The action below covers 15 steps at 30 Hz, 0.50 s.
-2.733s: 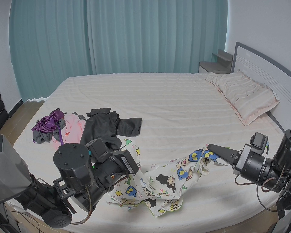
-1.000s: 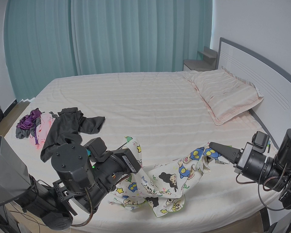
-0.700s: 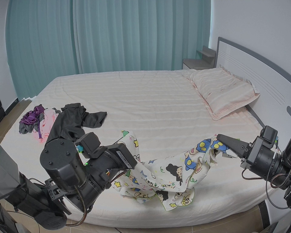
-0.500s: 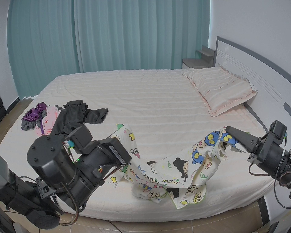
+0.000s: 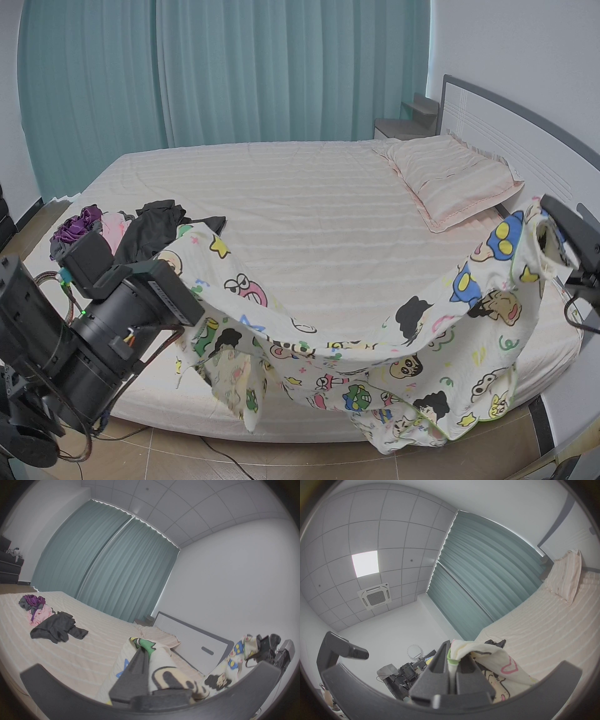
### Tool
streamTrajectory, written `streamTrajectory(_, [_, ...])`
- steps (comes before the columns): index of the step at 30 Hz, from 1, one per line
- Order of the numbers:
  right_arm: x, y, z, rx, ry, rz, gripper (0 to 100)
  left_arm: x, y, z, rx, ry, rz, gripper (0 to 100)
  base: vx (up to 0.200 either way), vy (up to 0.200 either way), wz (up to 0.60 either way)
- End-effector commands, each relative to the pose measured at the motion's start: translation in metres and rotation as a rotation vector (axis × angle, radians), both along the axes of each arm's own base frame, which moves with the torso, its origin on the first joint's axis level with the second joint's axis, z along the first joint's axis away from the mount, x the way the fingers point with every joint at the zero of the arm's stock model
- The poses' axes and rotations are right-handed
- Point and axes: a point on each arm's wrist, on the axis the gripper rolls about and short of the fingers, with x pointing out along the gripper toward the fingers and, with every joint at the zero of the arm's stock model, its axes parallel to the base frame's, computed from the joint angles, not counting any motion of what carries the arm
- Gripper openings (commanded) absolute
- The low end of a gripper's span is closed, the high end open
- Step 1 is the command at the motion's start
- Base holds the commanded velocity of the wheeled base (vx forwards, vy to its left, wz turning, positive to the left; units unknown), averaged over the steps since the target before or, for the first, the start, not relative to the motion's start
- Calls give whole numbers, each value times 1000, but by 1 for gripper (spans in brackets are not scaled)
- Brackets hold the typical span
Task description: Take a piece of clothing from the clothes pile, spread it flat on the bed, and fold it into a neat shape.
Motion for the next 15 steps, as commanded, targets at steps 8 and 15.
streamTrajectory(8, [61, -4, 30, -53, 2, -110, 0, 1, 42, 23, 6, 28, 148, 0, 0, 0, 0])
streamTrajectory(15, [103, 7, 17, -87, 76, -128, 0, 35, 35, 2, 37, 125, 134, 0, 0, 0, 0])
